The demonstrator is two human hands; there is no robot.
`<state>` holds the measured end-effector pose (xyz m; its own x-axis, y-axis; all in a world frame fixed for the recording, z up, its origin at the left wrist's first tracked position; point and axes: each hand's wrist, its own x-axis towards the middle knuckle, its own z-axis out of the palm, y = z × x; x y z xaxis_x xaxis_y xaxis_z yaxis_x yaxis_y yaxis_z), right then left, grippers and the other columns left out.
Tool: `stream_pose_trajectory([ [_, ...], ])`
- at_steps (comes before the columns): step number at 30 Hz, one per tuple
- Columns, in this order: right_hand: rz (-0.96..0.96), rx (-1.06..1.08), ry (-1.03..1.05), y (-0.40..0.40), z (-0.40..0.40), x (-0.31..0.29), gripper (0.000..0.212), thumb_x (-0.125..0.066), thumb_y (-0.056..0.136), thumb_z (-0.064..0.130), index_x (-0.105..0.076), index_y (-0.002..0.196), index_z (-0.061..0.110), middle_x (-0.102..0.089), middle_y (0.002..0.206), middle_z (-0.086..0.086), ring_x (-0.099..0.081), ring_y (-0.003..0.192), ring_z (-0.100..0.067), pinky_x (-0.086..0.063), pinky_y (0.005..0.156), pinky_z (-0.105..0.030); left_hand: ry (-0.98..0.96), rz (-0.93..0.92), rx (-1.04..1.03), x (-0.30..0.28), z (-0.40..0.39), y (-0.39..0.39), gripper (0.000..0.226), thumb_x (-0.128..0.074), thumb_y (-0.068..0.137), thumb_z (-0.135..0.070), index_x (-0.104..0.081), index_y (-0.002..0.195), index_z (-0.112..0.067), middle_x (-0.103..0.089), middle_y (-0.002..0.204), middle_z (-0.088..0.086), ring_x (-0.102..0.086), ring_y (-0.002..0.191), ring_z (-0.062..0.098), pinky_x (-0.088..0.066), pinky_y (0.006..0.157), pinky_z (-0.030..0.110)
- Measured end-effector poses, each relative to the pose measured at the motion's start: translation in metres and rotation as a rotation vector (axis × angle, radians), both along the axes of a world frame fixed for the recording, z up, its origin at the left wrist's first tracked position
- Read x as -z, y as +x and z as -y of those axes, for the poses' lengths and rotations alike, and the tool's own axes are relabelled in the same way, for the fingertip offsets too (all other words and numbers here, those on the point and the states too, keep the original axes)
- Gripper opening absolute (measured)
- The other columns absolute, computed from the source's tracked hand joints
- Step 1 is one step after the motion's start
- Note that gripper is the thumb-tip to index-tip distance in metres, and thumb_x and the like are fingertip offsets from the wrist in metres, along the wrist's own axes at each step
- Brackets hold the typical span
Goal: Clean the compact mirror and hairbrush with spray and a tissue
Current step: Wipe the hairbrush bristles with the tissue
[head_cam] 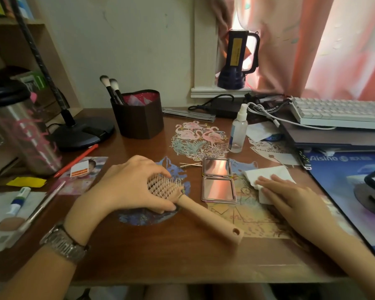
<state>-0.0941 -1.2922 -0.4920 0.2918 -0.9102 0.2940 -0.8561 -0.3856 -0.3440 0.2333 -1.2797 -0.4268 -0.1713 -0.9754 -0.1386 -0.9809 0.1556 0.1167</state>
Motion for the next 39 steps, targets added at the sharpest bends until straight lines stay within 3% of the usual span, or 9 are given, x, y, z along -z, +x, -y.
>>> stream_pose_trajectory([
  [3, 0.034, 0.011, 0.028, 0.0, -0.003, -0.005, 0.031, -0.051, 0.091, 0.031, -0.059, 0.121, 0.031, -0.05, 0.118, 0.021, -0.049, 0.124, -0.014, -0.036, 0.102, -0.033, -0.029, 0.037, -0.035, 0.002, -0.013, -0.021, 0.083, -0.053, 0.05, -0.087, -0.043, 0.123, -0.05, -0.042, 0.135, -0.02, -0.025, 0.13, 0.006, -0.035, 0.098, 0.041],
  [9, 0.077, 0.05, 0.114, -0.003, -0.006, -0.009, 0.033, -0.047, 0.092, 0.037, -0.056, 0.123, 0.035, -0.056, 0.132, -0.002, -0.049, 0.125, -0.022, -0.042, 0.099, -0.038, -0.067, 0.081, -0.152, 0.006, -0.035, -0.056, 0.091, -0.044, 0.051, -0.091, -0.039, 0.13, -0.047, -0.043, 0.136, -0.016, -0.029, 0.13, 0.012, -0.035, 0.097, 0.042],
  [15, 0.143, 0.015, 0.104, -0.003, -0.008, -0.017, 0.03, -0.05, 0.092, 0.03, -0.06, 0.12, 0.027, -0.067, 0.116, 0.0, -0.062, 0.095, -0.018, -0.051, 0.08, -0.034, -0.173, 0.061, -0.234, 0.022, -0.046, -0.069, 0.093, -0.032, 0.057, -0.092, -0.036, 0.135, -0.041, -0.041, 0.139, -0.011, -0.027, 0.132, 0.018, -0.035, 0.103, 0.045],
  [20, 0.23, -0.03, 0.12, -0.001, -0.021, -0.029, 0.027, -0.051, 0.09, 0.035, -0.065, 0.113, 0.035, -0.068, 0.095, 0.02, -0.06, 0.083, 0.007, -0.043, 0.067, -0.006, -0.21, -0.007, -0.152, 0.029, -0.043, -0.06, 0.1, -0.014, 0.052, -0.097, -0.034, 0.135, -0.045, -0.03, 0.148, -0.015, -0.013, 0.141, 0.013, -0.002, 0.116, 0.048],
  [23, 0.254, -0.096, 0.152, 0.002, -0.041, -0.036, 0.024, -0.049, 0.086, 0.044, -0.063, 0.106, 0.045, -0.065, 0.09, 0.032, -0.056, 0.091, 0.015, -0.043, 0.074, -0.005, -0.223, -0.153, -0.089, 0.032, -0.043, -0.049, 0.086, -0.009, 0.061, -0.088, -0.036, 0.132, -0.049, -0.032, 0.146, -0.02, -0.018, 0.138, 0.004, -0.001, 0.115, 0.037],
  [26, 0.211, -0.192, 0.241, 0.006, -0.056, -0.036, 0.028, -0.046, 0.081, 0.054, -0.059, 0.106, 0.052, -0.053, 0.092, 0.047, -0.05, 0.092, 0.025, -0.039, 0.076, -0.001, -0.262, -0.167, -0.049, 0.038, -0.042, -0.044, 0.078, -0.009, 0.068, -0.08, -0.038, 0.133, -0.048, -0.039, 0.142, -0.02, -0.026, 0.134, 0.003, -0.005, 0.113, 0.03],
  [29, 0.194, -0.232, 0.262, 0.006, -0.057, -0.033, 0.033, -0.042, 0.083, 0.057, -0.059, 0.111, 0.052, -0.061, 0.11, 0.035, -0.054, 0.104, 0.013, -0.043, 0.088, -0.011, -0.275, -0.168, -0.046, 0.041, -0.041, -0.043, 0.075, -0.013, 0.07, -0.078, -0.036, 0.134, -0.048, -0.04, 0.14, -0.022, -0.028, 0.132, 0.002, -0.007, 0.111, 0.028],
  [34, 0.188, -0.243, 0.143, 0.002, -0.05, -0.029, 0.037, -0.06, 0.078, 0.046, -0.059, 0.115, 0.045, -0.053, 0.116, 0.037, -0.047, 0.102, 0.025, -0.036, 0.082, 0.001, -0.278, -0.161, -0.041, 0.042, -0.039, -0.042, 0.076, -0.009, 0.068, -0.079, -0.037, 0.133, -0.05, -0.04, 0.14, -0.022, -0.028, 0.131, 0.002, -0.009, 0.11, 0.029],
  [39, 0.175, -0.286, 0.114, 0.0, -0.048, -0.014, 0.04, -0.062, 0.076, 0.048, -0.057, 0.116, 0.045, -0.056, 0.117, 0.032, -0.053, 0.108, 0.015, -0.044, 0.094, -0.015, -0.289, -0.176, -0.039, 0.045, -0.039, -0.04, 0.074, -0.011, 0.069, -0.079, -0.04, 0.131, -0.051, -0.041, 0.139, -0.022, -0.03, 0.13, 0.003, -0.011, 0.11, 0.031],
])
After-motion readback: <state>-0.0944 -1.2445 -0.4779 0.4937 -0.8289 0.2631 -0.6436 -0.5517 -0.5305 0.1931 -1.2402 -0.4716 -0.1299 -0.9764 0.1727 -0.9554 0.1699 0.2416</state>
